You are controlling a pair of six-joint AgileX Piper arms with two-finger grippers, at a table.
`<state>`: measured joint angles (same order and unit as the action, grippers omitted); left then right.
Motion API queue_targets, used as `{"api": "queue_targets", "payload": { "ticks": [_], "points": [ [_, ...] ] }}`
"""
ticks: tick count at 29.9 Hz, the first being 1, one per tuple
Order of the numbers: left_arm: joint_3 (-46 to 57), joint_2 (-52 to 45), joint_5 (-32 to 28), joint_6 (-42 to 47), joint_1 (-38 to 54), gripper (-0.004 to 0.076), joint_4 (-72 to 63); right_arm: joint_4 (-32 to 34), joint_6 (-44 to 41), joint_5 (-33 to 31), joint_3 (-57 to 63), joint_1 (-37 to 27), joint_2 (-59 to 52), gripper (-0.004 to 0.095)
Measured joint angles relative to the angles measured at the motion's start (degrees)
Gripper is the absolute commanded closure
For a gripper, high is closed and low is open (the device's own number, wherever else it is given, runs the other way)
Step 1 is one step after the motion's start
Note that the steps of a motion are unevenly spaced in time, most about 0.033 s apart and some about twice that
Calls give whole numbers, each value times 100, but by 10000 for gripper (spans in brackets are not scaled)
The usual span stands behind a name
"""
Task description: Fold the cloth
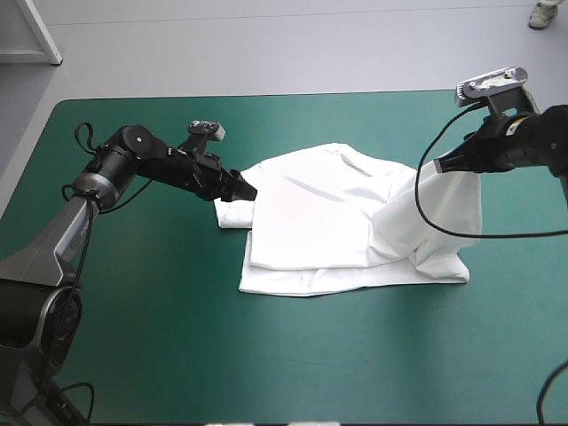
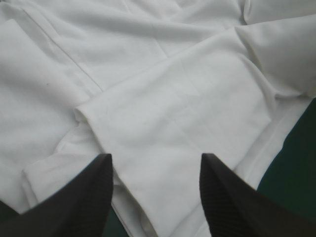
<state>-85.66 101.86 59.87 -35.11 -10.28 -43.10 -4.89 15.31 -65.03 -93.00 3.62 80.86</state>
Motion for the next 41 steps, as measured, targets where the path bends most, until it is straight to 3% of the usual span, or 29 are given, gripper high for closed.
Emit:
{"api": "queue_targets", "payload": {
  "ticks": [2, 4, 9, 17, 23, 29, 35, 41],
  "points": [
    [0, 0, 17, 0, -5, 328, 0, 35, -57, 4, 0, 0, 315, 101],
    [0, 0, 17, 0, -5, 328, 0, 55, -105, 121, 5, 0, 559, 91],
    [0, -12, 22, 0, -5, 328, 91, 141, -180, 477, 5, 0, 870, 196],
    [17, -346, 357, 106, -5, 328, 701, 145, -284, 423, 5, 0, 930, 441],
    [356, -1050, 398, 199, -7, 328, 920, -111, -328, 134, 5, 0, 552, 467],
    [1501, -1789, 392, 316, -7, 328, 897, -571, -328, -244, 5, 0, 150, 470],
    [2984, -2131, -29, 107, -20, 328, 334, -595, -328, -421, 153, 0, -351, 490],
    [4013, -2167, -1033, -133, -443, 328, 19, -595, -395, -177, 1239, 0, -1070, 494]
  ]
}}
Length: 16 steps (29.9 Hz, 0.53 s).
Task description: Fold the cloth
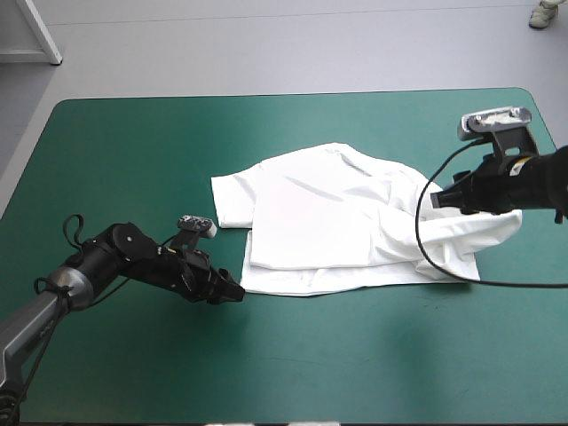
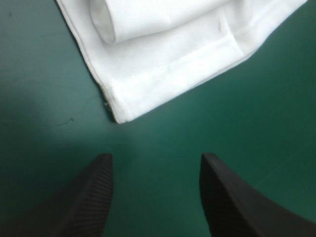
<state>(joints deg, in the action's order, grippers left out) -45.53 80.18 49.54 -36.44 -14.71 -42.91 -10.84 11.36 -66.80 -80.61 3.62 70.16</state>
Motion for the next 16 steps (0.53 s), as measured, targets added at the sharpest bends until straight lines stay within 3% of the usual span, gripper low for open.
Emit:
{"api": "queue_targets", "payload": {
  "ticks": [8, 16],
  "points": [
    [278, 0, -1480, -21, -831, 328, -101, -42, -142, 998, 1599, 0, -878, 494],
    [283, 34, -1709, 471, -888, 328, 574, 98, -149, 1087, 2276, 0, -1082, 494]
  ]
}}
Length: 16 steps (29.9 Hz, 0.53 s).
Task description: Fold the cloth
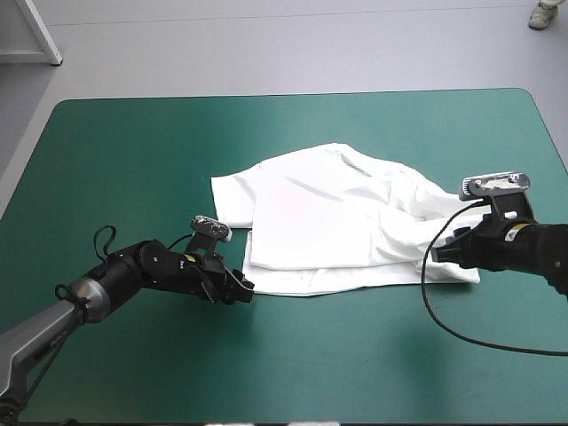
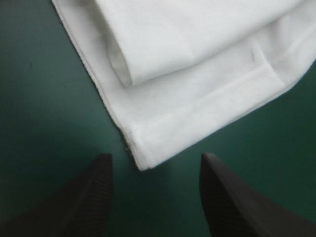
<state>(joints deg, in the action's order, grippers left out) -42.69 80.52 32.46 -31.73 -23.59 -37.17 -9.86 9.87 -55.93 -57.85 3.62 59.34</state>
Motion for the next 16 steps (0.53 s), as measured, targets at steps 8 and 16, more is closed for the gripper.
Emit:
{"api": "queue_targets", "payload": {
  "ticks": [8, 16],
  "points": [
    [-86, 568, -178, -88, -8, 328, -193, 166, -97, 213, 749, 0, -192, 494],
    [-196, 831, -492, -259, -290, 551, -254, 520, -410, 146, 1222, 0, -685, 494]
  ]
}}
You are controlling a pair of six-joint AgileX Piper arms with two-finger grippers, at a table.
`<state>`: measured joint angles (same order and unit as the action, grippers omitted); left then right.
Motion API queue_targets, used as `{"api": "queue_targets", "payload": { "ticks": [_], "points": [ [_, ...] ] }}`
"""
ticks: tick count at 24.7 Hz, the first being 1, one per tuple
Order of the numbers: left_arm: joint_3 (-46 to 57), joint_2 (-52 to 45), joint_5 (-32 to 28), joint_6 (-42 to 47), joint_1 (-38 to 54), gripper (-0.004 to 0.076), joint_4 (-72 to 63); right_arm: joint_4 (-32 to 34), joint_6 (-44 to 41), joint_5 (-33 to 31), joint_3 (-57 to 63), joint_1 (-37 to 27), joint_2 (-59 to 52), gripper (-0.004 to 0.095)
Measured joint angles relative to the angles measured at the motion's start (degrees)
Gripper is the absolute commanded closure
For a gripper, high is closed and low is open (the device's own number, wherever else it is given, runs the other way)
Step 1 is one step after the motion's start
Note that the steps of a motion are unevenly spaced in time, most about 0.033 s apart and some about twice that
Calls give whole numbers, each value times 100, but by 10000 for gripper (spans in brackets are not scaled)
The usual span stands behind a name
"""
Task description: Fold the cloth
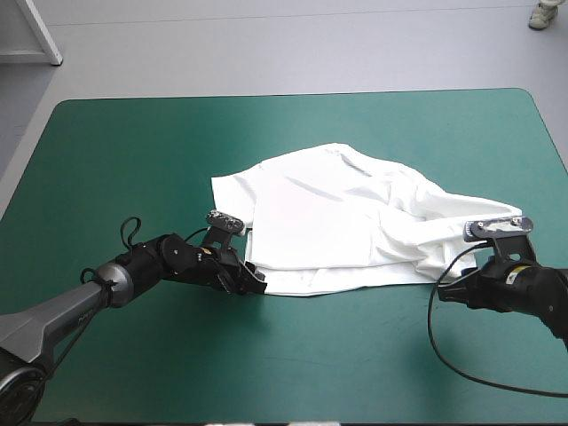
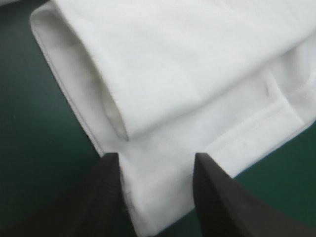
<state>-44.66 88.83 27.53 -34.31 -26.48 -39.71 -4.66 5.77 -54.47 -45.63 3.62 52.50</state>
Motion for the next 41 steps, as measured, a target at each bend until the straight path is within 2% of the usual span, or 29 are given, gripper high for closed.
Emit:
{"api": "queue_targets", "payload": {
  "ticks": [2, 9, 12, 15, 17, 20, 24, 25, 27, 29, 31, 32, 39, 41],
  "points": [
    [-5, 28, -31, -14, -10, 703, 25, 156, -125, -35, 157, 0, -139, 494],
    [-5, 56, -53, -30, -36, 705, 212, 315, -368, 35, 609, 0, -214, 487],
    [-5, 59, -53, -30, -44, 705, 223, 315, -392, 187, 763, 0, -214, 442],
    [-7, 59, -47, -30, -44, 705, 223, 378, -392, 510, 812, 0, -203, 337],
    [-7, 63, -47, -34, -47, 705, 224, 512, -467, 831, 812, 0, -57, 337],
    [-12, 63, -35, -34, -47, 705, 255, 594, -498, 1074, 812, 0, 719, 345],
    [-19, 63, -11, -34, -47, 705, 279, 1048, -778, 1949, 812, 0, 1864, 346],
    [-19, 63, -11, -34, -47, 705, 279, 1153, -866, 2234, 812, 0, 2172, 363],
    [-19, 66, -18, -34, -47, 705, 279, 1171, -943, 2725, 721, 0, 2550, 472],
    [-21, 70, -30, -34, -50, 705, 279, 1029, -915, 3002, 576, 0, 2826, 650],
    [-25, 70, -24, -34, -50, 705, 293, 905, -817, 3085, 482, 0, 2937, 852],
    [-25, 70, -24, -34, -50, 705, 298, 858, -770, 3091, 452, 0, 2960, 922],
    [-18, -26, -70, 35, -57, 705, 351, 835, -577, 2941, 312, 0, 2992, 920],
    [13, -145, -77, 101, -64, 705, 413, 840, -499, 2733, 289, 0, 2922, 921]
  ]
}}
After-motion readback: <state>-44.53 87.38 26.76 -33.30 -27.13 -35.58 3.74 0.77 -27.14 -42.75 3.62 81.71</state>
